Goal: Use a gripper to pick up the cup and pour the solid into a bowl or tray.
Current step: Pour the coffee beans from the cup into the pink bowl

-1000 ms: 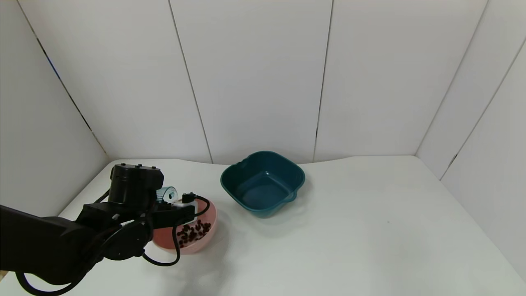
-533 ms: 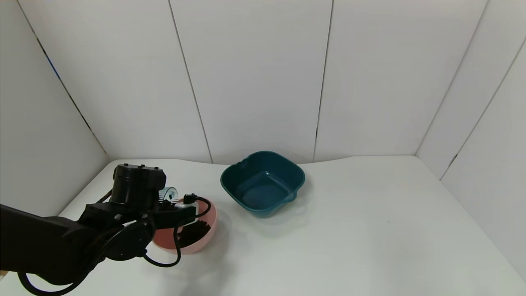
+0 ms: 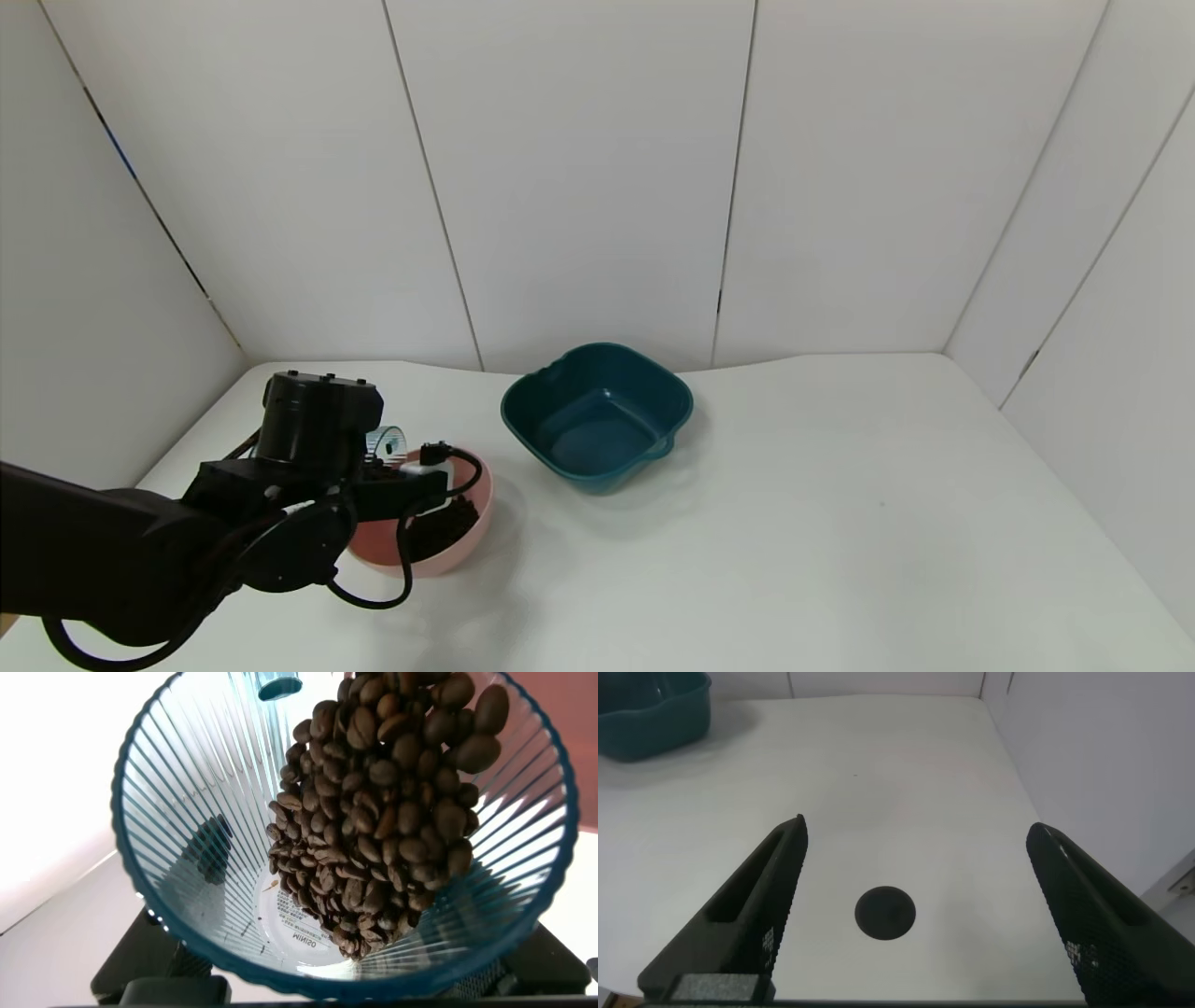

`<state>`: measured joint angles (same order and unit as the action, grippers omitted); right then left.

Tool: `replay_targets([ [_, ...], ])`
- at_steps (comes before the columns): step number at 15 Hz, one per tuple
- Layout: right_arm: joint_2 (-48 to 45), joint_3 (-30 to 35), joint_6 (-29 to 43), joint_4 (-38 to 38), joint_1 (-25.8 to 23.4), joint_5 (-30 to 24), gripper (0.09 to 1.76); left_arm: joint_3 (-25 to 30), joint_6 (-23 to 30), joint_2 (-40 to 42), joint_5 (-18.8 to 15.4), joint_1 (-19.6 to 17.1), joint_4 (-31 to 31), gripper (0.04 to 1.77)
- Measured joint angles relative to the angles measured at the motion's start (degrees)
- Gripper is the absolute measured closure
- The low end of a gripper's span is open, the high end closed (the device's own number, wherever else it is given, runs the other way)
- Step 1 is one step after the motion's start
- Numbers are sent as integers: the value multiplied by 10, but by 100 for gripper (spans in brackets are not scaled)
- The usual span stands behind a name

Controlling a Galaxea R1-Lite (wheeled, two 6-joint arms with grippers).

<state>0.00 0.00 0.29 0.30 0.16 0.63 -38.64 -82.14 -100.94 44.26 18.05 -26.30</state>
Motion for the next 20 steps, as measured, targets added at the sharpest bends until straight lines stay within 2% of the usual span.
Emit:
replay_targets([
  [10, 0, 0, 0, 0, 0, 0, 14, 0, -4, 1, 16, 8, 13, 50],
  [20, 0, 0, 0, 0, 0, 0, 14, 3, -2, 6, 15, 7, 10, 50],
])
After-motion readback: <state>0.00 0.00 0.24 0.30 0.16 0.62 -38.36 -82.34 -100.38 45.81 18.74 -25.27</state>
